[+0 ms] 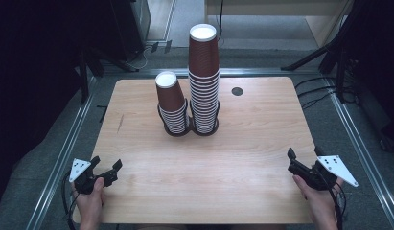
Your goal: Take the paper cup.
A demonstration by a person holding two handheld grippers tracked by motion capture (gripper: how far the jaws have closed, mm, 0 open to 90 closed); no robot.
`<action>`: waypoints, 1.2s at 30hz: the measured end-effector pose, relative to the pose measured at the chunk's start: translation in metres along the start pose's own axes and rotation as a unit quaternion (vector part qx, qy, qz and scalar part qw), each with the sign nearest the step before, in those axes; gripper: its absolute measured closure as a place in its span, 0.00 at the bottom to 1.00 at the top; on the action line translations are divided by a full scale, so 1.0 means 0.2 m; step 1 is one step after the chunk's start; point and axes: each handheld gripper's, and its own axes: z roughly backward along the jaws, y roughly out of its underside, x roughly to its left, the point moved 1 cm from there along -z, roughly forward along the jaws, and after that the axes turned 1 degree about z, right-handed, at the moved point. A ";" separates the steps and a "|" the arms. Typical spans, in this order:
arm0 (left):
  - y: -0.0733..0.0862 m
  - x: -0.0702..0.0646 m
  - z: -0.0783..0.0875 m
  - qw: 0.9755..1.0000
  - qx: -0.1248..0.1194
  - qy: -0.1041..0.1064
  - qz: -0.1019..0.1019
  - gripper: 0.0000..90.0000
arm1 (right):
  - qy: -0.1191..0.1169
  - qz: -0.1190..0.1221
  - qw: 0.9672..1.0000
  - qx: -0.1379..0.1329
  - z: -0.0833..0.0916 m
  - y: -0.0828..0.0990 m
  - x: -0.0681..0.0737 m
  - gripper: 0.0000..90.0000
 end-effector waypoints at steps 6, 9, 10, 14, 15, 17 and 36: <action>0.00 0.00 0.00 1.000 -0.001 -0.001 0.000 0.08 | -0.018 -0.001 1.000 -0.001 -0.04 -0.07 0.07 0.10; 0.00 0.00 0.00 1.000 -0.001 0.000 -0.001 0.08 | -0.022 0.002 1.000 0.000 -0.05 -0.09 0.09 0.08; 0.00 0.00 0.00 1.000 -0.001 0.001 0.001 0.08 | -0.028 0.005 1.000 -0.001 -0.06 -0.11 0.12 0.06; 0.00 0.00 0.00 1.000 -0.001 0.002 0.001 0.08 | -0.036 0.005 0.999 -0.001 -0.08 -0.14 0.15 0.04; 0.00 0.00 0.00 1.000 -0.001 0.002 0.001 0.08 | -0.039 0.005 0.999 -0.002 -0.08 -0.16 0.16 0.03; 0.00 0.00 0.00 1.000 -0.001 0.002 0.001 0.08 | -0.042 0.006 0.999 -0.004 -0.09 -0.18 0.18 0.03; -0.01 0.02 0.00 1.000 -0.002 0.009 0.015 0.08 | -0.094 0.026 0.995 -0.026 -0.21 -0.42 0.45 0.00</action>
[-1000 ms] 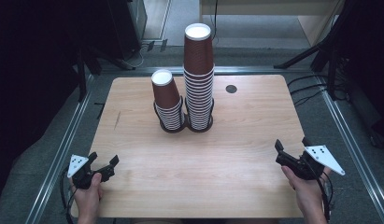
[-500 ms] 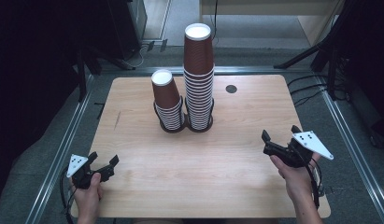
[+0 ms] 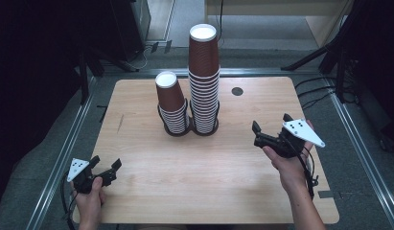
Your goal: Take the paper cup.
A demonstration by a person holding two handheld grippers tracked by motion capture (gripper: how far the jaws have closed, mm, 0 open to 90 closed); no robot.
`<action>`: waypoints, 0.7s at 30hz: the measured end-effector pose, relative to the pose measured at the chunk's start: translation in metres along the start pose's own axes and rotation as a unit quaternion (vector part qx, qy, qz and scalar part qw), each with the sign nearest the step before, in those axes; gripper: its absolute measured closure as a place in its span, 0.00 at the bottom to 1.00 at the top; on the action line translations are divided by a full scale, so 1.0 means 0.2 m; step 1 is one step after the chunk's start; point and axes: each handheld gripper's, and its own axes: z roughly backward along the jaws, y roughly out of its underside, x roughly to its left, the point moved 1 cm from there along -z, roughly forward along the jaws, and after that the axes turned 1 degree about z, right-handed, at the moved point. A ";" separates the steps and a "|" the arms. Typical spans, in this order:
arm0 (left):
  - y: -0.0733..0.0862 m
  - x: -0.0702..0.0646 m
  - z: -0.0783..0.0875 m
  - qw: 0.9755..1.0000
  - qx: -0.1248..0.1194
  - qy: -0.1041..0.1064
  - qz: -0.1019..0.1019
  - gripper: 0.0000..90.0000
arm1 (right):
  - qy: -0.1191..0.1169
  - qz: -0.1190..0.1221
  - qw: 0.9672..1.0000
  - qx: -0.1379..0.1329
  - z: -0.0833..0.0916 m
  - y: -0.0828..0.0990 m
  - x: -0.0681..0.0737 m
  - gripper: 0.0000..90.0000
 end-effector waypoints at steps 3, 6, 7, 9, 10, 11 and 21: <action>0.00 0.00 0.00 1.000 -0.001 0.001 0.004 0.08 | -0.003 0.002 1.000 0.002 -0.05 -0.03 0.05 0.00; 0.00 0.00 0.00 1.000 0.000 0.002 0.003 0.08 | -0.005 -0.001 1.000 -0.002 -0.07 -0.05 0.08 0.00; 0.00 0.00 0.00 1.000 0.000 0.002 0.002 0.08 | -0.006 -0.002 1.000 -0.002 -0.08 -0.06 0.09 0.00; 0.00 0.00 0.00 1.000 0.000 0.002 0.003 0.08 | -0.007 -0.001 1.000 -0.003 -0.10 -0.08 0.10 0.00; 0.00 0.00 0.00 1.000 0.000 0.002 0.003 0.08 | -0.007 -0.001 1.000 -0.003 -0.10 -0.08 0.10 0.00; 0.00 0.00 0.00 1.000 0.000 0.002 0.005 0.08 | -0.009 0.002 1.000 -0.004 -0.12 -0.09 0.12 0.00; 0.00 0.00 -0.01 1.000 0.003 0.001 0.007 0.08 | -0.023 0.016 1.000 -0.011 -0.19 -0.16 0.21 0.00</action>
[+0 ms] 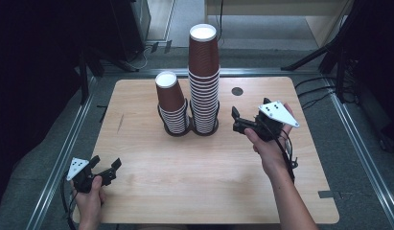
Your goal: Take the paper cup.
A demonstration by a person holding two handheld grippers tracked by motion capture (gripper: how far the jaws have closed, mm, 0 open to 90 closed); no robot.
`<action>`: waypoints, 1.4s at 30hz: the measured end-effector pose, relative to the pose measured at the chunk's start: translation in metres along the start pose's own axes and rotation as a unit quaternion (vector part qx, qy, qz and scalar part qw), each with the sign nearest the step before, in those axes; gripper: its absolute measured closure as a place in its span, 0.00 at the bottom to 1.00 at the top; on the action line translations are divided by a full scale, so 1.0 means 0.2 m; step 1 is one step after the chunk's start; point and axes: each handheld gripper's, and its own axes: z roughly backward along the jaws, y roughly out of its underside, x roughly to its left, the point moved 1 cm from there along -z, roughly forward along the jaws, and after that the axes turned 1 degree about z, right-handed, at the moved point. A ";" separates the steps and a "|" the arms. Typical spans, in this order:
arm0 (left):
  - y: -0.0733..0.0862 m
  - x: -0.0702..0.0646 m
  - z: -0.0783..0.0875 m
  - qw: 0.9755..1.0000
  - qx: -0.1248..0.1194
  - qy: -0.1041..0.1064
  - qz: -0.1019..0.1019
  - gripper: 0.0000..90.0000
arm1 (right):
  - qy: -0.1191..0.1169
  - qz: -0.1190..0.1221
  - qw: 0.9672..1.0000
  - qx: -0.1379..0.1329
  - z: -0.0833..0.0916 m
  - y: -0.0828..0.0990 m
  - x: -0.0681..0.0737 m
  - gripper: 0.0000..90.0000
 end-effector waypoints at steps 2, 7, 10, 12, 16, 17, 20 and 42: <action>0.00 0.00 0.00 1.000 0.001 0.000 -0.001 0.08 | -0.005 0.001 1.000 -0.003 -0.01 -0.02 0.02 0.00; 0.00 0.00 0.00 1.000 0.001 0.000 -0.001 0.08 | -0.015 0.004 1.000 -0.008 -0.05 -0.05 0.07 0.00; 0.00 0.00 0.00 1.000 0.002 0.000 -0.002 0.08 | -0.022 0.003 1.000 -0.011 -0.08 -0.08 0.11 0.00; 0.00 0.00 0.00 1.000 0.003 0.000 -0.005 0.08 | -0.025 0.007 1.000 -0.013 -0.10 -0.09 0.15 0.00; 0.00 0.00 0.00 1.000 0.002 0.001 -0.005 0.08 | -0.031 0.009 0.999 -0.013 -0.14 -0.11 0.20 0.00; 0.00 0.00 0.00 1.000 0.002 0.001 -0.005 0.08 | -0.033 0.009 0.999 -0.013 -0.15 -0.11 0.21 0.00; 0.00 0.00 0.00 1.000 0.001 0.001 -0.002 0.08 | -0.037 0.011 0.999 -0.014 -0.17 -0.12 0.23 0.00; 0.00 -0.01 0.00 1.000 0.001 0.004 -0.005 0.08 | -0.033 -0.007 0.999 -0.043 -0.34 -0.27 0.36 0.00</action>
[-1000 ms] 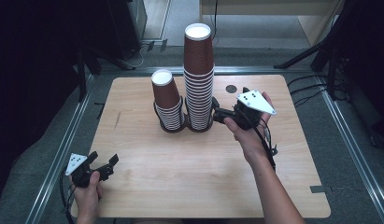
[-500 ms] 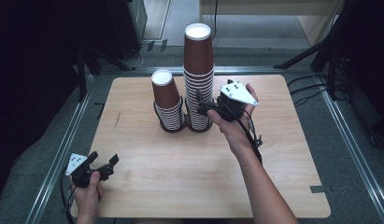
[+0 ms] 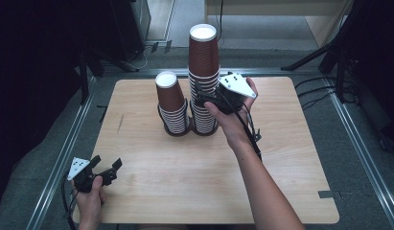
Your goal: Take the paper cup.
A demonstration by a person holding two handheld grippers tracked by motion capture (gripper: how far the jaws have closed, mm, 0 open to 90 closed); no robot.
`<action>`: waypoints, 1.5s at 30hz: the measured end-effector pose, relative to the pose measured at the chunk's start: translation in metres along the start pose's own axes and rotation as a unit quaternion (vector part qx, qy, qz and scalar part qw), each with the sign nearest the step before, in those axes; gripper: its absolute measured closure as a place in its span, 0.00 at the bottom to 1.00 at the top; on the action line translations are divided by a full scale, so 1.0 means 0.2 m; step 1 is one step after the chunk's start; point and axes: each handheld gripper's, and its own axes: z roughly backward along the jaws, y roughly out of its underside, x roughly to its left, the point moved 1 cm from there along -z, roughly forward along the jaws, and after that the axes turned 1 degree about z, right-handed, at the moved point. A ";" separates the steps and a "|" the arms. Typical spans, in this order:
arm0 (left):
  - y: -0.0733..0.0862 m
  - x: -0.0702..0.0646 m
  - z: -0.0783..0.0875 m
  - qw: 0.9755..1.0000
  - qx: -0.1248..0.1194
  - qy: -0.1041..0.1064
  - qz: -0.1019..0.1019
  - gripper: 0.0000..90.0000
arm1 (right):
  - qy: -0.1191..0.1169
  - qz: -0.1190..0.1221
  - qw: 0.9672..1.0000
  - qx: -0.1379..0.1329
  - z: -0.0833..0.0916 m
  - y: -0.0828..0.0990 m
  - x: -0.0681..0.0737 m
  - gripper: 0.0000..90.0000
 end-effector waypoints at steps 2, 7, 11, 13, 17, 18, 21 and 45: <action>0.00 0.00 0.00 1.000 0.000 0.001 0.001 0.08 | -0.001 -0.003 1.000 0.000 -0.02 -0.01 0.01 0.00; 0.00 0.00 0.00 1.000 -0.001 0.002 0.001 0.08 | -0.002 -0.009 1.000 -0.001 -0.05 -0.05 0.02 0.00; 0.00 0.00 0.00 1.000 -0.001 0.002 0.002 0.08 | 0.000 0.002 1.000 -0.004 -0.09 -0.11 0.05 0.00; 0.00 0.00 0.00 1.000 0.000 0.003 0.002 0.08 | 0.003 0.007 1.000 -0.004 -0.11 -0.12 0.06 0.00; 0.00 0.00 0.00 1.000 0.001 0.004 0.003 0.08 | 0.014 0.009 1.000 -0.003 -0.15 -0.13 0.06 0.00; 0.00 0.00 0.00 1.000 0.001 0.004 0.003 0.08 | 0.014 0.009 1.000 -0.003 -0.15 -0.13 0.06 0.00; 0.00 0.01 0.00 1.000 0.001 0.004 0.004 0.08 | 0.021 0.004 1.000 -0.002 -0.18 -0.14 0.05 0.00; 0.00 0.01 0.00 1.000 0.000 0.006 0.014 0.08 | 0.031 0.000 0.999 -0.019 -0.23 -0.27 0.09 0.13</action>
